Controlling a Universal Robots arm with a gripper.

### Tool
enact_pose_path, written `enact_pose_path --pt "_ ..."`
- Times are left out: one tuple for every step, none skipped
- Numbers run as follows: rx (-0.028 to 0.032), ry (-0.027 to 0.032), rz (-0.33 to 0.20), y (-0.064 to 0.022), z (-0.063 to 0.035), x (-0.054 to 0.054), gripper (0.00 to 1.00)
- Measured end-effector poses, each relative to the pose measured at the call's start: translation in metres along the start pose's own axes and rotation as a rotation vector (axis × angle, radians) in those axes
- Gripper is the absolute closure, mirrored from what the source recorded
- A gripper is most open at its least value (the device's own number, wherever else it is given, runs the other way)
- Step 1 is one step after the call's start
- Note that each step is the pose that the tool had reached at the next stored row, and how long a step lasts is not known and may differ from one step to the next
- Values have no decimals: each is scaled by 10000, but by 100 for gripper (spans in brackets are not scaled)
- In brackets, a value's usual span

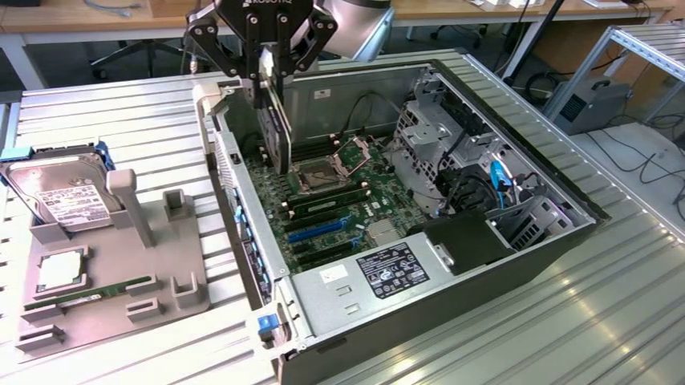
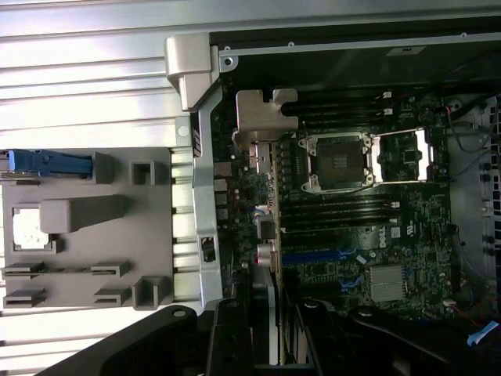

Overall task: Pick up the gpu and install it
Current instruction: 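Pick up the gpu and move the gpu toward the slot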

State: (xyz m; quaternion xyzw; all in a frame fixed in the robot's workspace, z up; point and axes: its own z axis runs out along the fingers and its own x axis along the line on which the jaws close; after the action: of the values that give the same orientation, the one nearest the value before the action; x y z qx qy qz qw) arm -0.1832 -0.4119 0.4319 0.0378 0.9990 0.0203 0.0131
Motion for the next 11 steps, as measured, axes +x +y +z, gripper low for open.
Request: enact_pose_path --pt "1 1 0 0 0 -5 73" --pt "0 0 0 1 0 -9 73" --pt "1 0 0 1 0 -13 73" --pt "0 0 0 1 0 -18 73" --pt "1 0 0 2 0 -22 73" --pt "0 0 0 2 1 -27 73" --pt "1 1 0 2 1 -32 73" --pt "1 1 0 3 1 -36 73" --pt "0 0 0 3 1 -41 73" --pt "0 0 0 3 1 -45 73" --pt "1 0 0 4 1 -50 73"
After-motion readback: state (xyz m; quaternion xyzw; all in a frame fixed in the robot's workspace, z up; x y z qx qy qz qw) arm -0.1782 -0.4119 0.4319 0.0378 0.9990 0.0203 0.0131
